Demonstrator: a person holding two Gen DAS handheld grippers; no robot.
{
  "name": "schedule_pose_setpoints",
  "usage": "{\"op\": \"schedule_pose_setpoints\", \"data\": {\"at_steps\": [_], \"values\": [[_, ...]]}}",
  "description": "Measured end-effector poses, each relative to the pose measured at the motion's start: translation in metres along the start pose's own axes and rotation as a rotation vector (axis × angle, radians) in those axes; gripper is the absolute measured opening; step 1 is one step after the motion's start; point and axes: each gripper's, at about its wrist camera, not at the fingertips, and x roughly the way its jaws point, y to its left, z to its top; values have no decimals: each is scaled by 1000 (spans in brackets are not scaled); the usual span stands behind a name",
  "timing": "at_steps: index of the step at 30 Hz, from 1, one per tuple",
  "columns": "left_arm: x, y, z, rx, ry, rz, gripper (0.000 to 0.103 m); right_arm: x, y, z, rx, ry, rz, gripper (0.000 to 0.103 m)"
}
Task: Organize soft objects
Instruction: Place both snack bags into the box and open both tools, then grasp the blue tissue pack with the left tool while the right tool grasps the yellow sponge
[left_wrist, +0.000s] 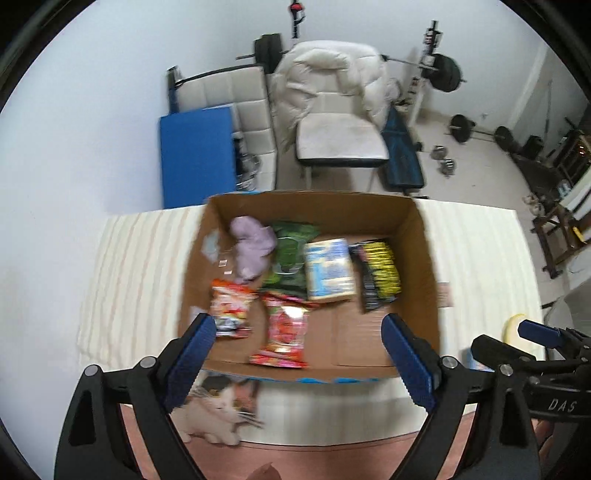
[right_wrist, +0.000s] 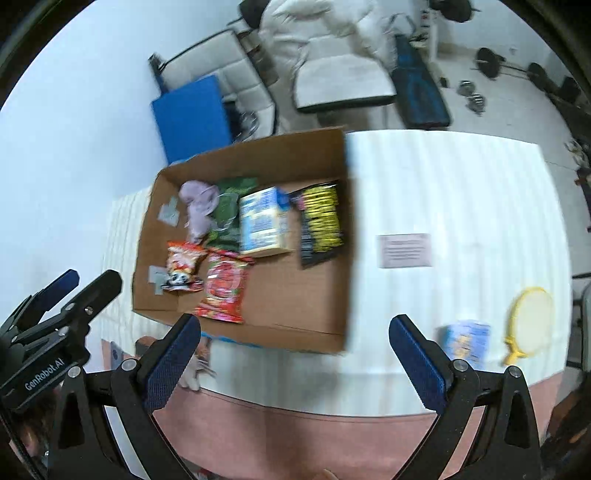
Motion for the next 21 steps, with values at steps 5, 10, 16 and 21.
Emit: {"op": "schedule_pose_setpoints", "data": {"at_steps": [5,10,16,21], "values": [[4,-74,-8,76,22,-53,92,-37,-74,-17,83,-39,-68,103],[26,-141,-20,100,113,-126,92,-50,-159,-35,189,-37,-155,103],[73,-223,-36,162,260,-213,92,-45,-250,-55,284,3,-231,103],[126,-273,-57,152,428,-279,92,-27,-310,-64,320,55,-275,103]]}}
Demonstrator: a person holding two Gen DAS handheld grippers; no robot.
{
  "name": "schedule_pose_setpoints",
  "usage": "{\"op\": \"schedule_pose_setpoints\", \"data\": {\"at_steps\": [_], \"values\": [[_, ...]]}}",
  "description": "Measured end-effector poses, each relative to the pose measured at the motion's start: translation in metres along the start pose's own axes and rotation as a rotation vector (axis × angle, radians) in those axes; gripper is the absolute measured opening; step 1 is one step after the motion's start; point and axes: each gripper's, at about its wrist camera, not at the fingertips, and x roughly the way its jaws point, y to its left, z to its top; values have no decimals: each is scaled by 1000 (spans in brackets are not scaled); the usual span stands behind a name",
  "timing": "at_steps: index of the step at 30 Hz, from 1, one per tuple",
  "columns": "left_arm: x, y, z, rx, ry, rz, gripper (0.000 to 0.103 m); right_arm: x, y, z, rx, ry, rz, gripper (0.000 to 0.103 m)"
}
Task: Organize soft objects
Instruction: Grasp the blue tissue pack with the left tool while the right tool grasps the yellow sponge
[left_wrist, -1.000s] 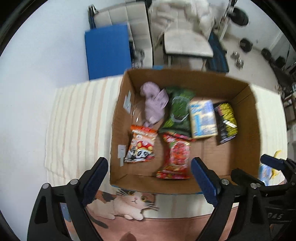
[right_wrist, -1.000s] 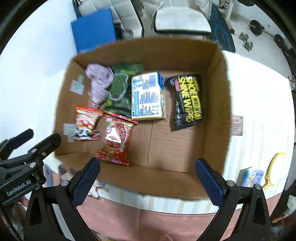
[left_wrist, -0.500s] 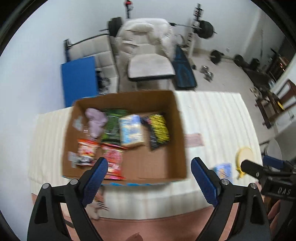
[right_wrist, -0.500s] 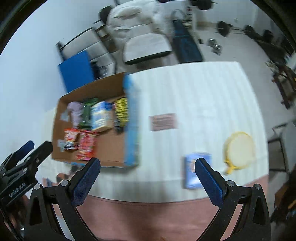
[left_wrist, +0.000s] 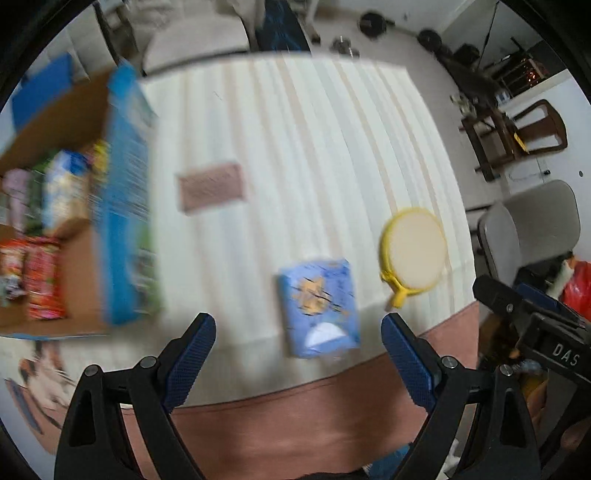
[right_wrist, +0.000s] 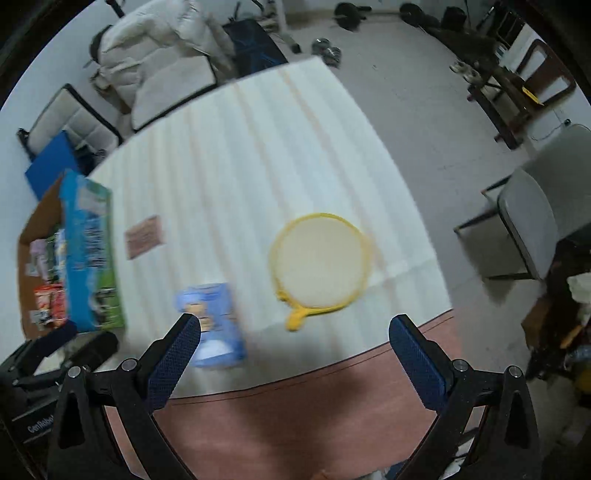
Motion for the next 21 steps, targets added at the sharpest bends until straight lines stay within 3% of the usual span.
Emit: {"op": "schedule_pose_setpoints", "data": {"at_steps": [6,10,14,21], "values": [[70,-25,7,-29,149,15,92,48,-33,16,-13,75,-44,103],[105,-28,3,-46,228,52,92,75,-38,27,-39,120,-15,103],[122,-21,-1,-82,257,84,92,99,-34,38,-63,154,-3,103],[124,-25,-6,-106,214,106,88,137,-17,53,-120,205,-1,103]]}}
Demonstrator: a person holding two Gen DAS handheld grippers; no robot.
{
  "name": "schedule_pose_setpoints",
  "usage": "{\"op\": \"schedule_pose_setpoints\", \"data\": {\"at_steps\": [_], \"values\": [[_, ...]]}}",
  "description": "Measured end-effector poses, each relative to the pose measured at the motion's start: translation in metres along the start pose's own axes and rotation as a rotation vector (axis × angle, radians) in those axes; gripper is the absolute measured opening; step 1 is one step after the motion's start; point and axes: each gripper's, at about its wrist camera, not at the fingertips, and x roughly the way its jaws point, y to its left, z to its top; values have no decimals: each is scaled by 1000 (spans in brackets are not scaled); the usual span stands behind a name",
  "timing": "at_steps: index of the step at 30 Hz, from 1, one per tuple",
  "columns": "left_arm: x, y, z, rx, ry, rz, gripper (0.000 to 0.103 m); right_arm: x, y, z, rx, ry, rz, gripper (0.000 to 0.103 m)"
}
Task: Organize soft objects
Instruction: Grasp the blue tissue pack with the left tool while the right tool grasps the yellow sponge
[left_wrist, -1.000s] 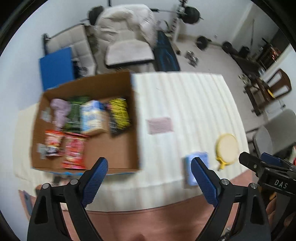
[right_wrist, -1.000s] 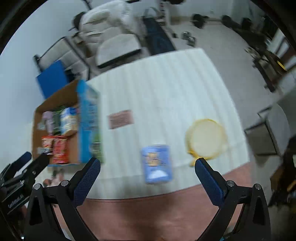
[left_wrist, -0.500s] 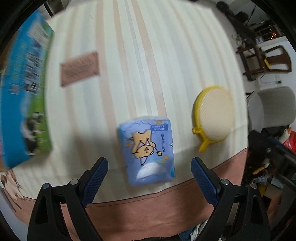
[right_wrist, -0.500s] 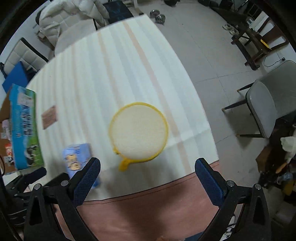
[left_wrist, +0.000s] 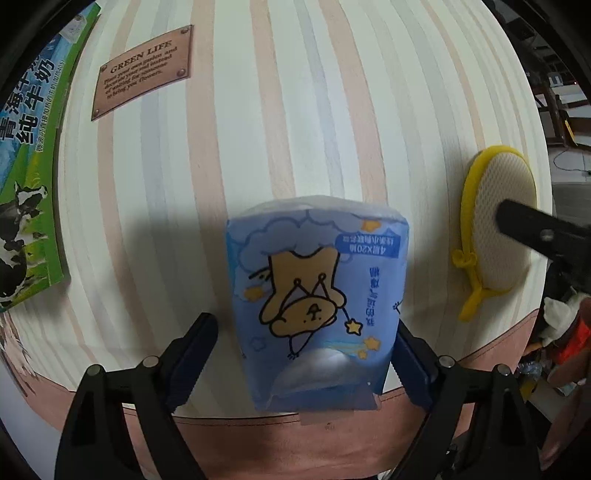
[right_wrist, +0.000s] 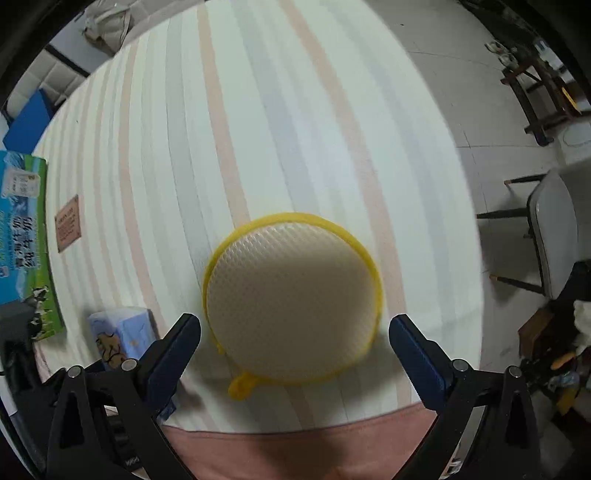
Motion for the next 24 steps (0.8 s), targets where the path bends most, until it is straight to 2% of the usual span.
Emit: {"op": "schedule_pose_setpoints", "data": {"at_steps": [2,5,7,9,12,17,19,21,24], "values": [[0,-3,-2,-1,-16,23,82,10,5,4,-24,26,-24,103],[-4,-3,-1,-8,-43,46,67,23,12,7,-55,60,-61,103],[-6,-3,-2,-16,-57,45,51,27,13,8,-58,65,-72,103],[-6,-1,-3,-31,-50,16,48,28,12,10,-43,78,-72,103],[-2,0,-7,-28,-48,6,48,23,9,12,-37,61,-84,103],[-8,0,2,-7,-72,38,52,22,8,13,-69,59,-87,103],[-6,-1,-2,-33,-92,13,62,20,10,14,-82,56,-86,103],[-7,-5,-3,-54,-104,-7,64,13,11,14,-96,44,-75,103],[-3,-6,-6,-75,-103,1,65,5,13,13,-110,23,-76,103]]}}
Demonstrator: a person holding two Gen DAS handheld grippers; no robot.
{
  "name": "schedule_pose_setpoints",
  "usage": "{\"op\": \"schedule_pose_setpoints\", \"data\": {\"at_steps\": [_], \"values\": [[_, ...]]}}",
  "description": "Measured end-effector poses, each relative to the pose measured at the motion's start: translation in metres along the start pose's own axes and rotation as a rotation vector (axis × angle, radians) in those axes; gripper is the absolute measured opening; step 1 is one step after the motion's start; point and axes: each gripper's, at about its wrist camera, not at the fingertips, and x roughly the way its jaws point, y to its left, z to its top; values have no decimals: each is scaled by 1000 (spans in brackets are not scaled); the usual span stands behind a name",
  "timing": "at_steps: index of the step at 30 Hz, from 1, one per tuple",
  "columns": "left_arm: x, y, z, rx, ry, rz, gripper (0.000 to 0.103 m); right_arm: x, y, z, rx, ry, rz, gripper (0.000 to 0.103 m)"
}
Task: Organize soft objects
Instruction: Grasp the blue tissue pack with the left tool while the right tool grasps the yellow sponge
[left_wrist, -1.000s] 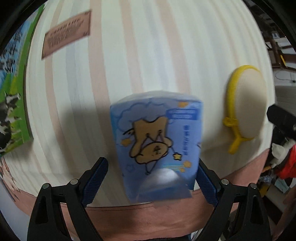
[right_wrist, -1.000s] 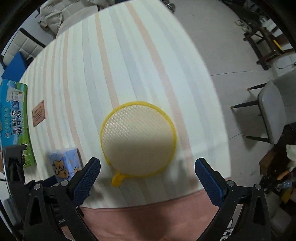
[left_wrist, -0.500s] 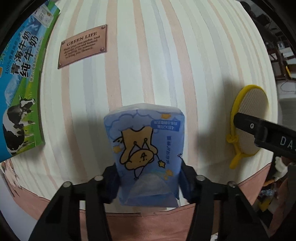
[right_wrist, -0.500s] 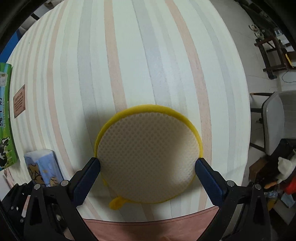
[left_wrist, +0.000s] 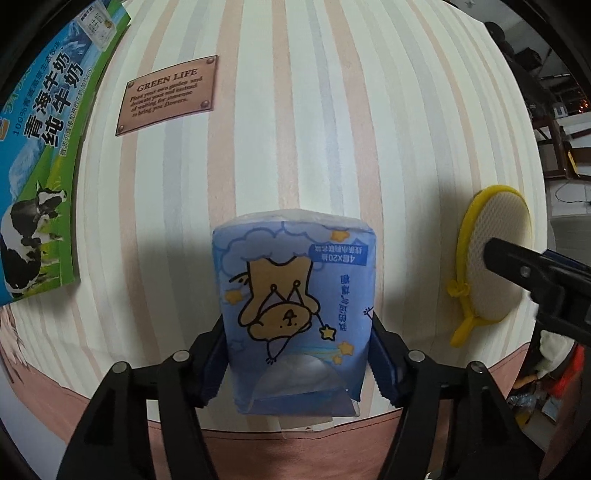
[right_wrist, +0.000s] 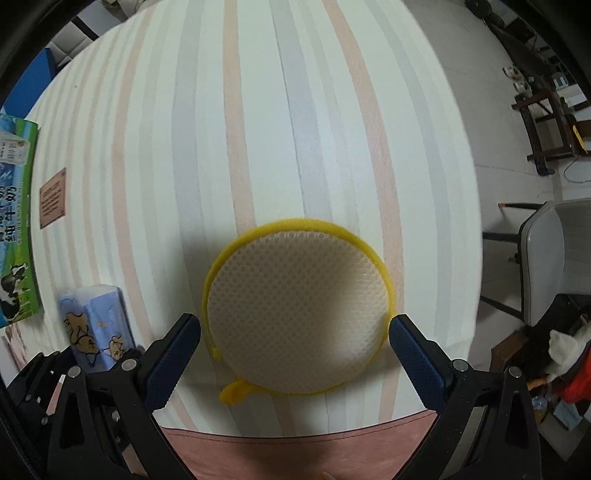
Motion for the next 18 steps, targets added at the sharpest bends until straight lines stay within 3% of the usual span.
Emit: {"op": "schedule_pose_setpoints", "data": {"at_steps": [3,8,13,18], "values": [[9,-6,2,48,43,18,75,-8,-1,0,-7,-18,-12,103],[14,-16,2,51,48,55,74,-5,-3,7,-2,10,-9,103],[5,-17,8,43,23,78,52,17,1,12,-1,47,-14,103],[-1,-17,11,26,26,56,47,18,2,13,9,34,-19,102]]}}
